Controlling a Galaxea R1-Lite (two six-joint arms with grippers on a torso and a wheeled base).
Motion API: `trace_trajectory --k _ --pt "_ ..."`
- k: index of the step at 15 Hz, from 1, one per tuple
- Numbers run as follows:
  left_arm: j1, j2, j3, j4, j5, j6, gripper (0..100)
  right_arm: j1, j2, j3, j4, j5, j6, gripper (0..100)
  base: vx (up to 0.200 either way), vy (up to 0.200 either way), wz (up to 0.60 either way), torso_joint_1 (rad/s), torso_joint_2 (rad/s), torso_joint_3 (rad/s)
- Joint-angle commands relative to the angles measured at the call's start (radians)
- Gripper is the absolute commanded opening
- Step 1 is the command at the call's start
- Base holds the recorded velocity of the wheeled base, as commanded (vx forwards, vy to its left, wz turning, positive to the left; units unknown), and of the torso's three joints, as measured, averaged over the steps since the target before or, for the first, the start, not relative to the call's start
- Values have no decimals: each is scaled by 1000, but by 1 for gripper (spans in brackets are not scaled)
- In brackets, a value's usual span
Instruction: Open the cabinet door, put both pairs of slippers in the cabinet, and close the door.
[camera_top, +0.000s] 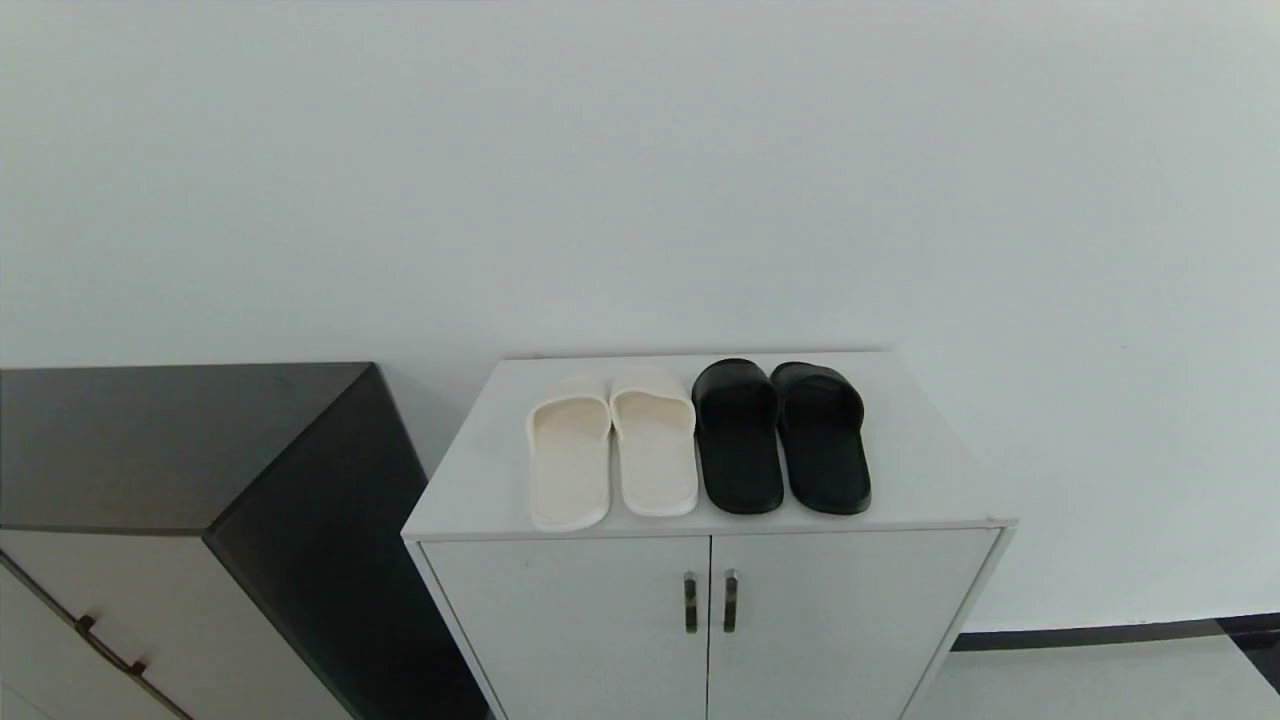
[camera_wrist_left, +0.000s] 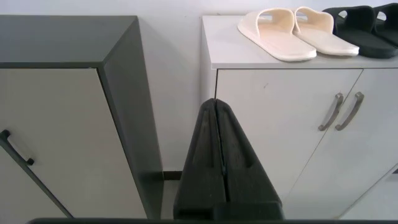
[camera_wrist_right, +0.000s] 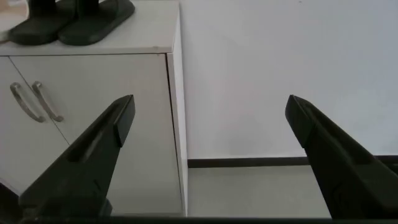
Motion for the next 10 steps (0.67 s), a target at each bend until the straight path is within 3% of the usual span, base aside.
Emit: trace_trajectory --k 1,2,3,4,5,7,10 --pt "0 0 0 -1 1 -1 0 0 1 0 -1 6 -8 100 0 0 0 0 0 0" --pt "0 0 0 -1 1 1 0 0 7 -54 -18 31 7 100 0 0 0 0 0 0" --pt "0 0 0 -1 1 1 0 6 79 -313 5 37 121 100 0 0 0 0 0 0" --pt "0 0 0 -1 1 1 0 8 162 -509 137 60 225 100 0 0 0 0 0 0" --pt "0 0 0 -1 1 1 0 11 228 -591 258 144 225 100 0 0 0 0 0 0" --pt "0 0 0 -1 1 1 0 8 332 -571 338 411 217 100 0 0 0 0 0 0" --pt "0 0 0 -1 1 1 0 20 533 -549 295 592 217 100 0 0 0 0 0 0"
